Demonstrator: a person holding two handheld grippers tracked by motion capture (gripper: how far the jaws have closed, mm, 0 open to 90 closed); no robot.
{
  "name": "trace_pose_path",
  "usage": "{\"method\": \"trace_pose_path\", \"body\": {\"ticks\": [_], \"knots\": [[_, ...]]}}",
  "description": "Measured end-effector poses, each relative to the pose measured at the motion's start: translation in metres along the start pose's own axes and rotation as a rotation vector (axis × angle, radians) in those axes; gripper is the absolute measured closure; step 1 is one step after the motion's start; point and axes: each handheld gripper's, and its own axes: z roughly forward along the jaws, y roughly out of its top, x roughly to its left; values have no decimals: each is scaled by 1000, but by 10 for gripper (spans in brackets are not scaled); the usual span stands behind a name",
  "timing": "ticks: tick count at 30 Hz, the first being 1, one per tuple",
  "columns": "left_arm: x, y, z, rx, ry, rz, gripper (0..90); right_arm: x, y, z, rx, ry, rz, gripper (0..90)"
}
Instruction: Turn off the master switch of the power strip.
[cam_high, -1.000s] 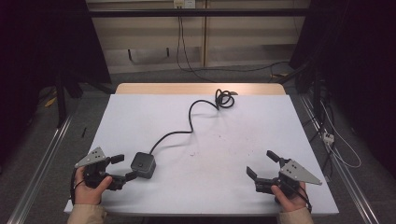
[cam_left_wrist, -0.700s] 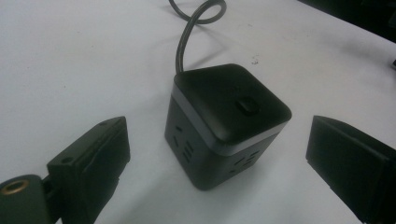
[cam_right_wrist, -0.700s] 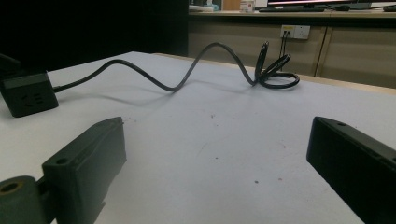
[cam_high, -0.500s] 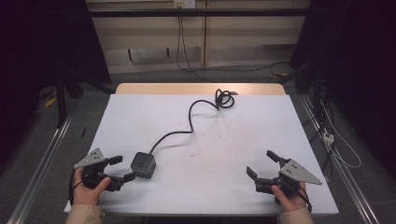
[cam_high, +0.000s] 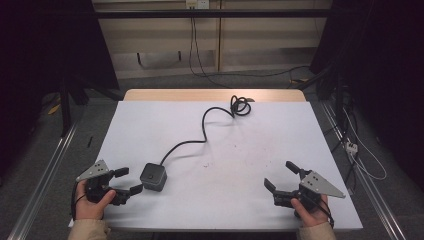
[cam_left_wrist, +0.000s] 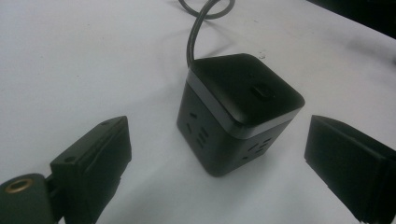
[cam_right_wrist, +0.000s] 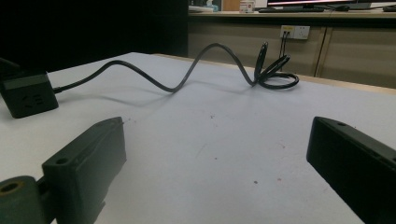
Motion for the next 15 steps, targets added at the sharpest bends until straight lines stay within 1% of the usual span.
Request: {"method": "trace_pose_path", "body": {"ticks": [9,15], "knots": [[2,-2,-3,-7,8,-3,69,0,0,0,-1,0,0,39],[1,-1,-4,-14,11,-1,69,0,0,0,-1,1,1,39]]}}
